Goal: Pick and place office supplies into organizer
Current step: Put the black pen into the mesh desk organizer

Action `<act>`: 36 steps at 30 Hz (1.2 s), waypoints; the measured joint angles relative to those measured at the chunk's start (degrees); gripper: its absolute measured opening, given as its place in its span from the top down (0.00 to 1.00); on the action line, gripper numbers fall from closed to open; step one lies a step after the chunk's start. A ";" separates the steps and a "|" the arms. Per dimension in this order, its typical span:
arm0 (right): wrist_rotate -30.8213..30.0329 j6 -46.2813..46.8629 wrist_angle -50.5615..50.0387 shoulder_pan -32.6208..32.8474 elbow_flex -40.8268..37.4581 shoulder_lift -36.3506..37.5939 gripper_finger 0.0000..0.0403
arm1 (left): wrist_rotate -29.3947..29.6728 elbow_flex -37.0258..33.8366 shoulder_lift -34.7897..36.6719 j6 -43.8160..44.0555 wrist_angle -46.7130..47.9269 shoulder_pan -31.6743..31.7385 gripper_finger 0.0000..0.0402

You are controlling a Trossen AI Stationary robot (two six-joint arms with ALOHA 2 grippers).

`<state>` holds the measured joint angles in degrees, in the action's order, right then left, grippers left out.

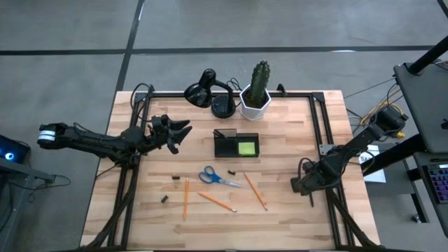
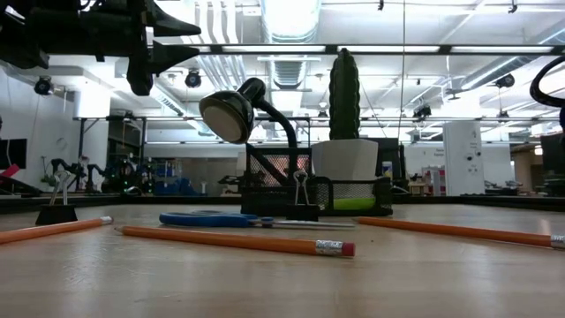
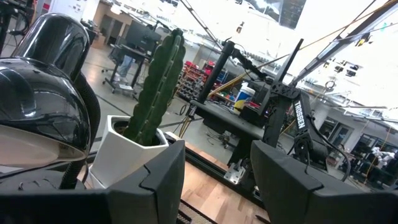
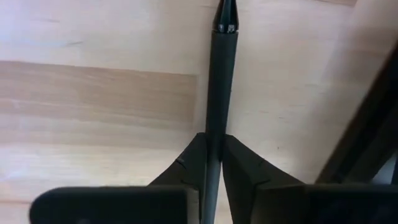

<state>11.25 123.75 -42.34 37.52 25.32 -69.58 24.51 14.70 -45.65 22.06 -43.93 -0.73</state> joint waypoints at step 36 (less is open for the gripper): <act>-1.76 -11.42 6.33 0.00 0.19 0.69 0.96 | -0.02 0.00 0.02 0.00 0.84 0.00 0.58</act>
<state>9.48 112.33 -36.01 37.52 25.51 -68.89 24.49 14.70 -45.63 22.06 -43.09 -0.73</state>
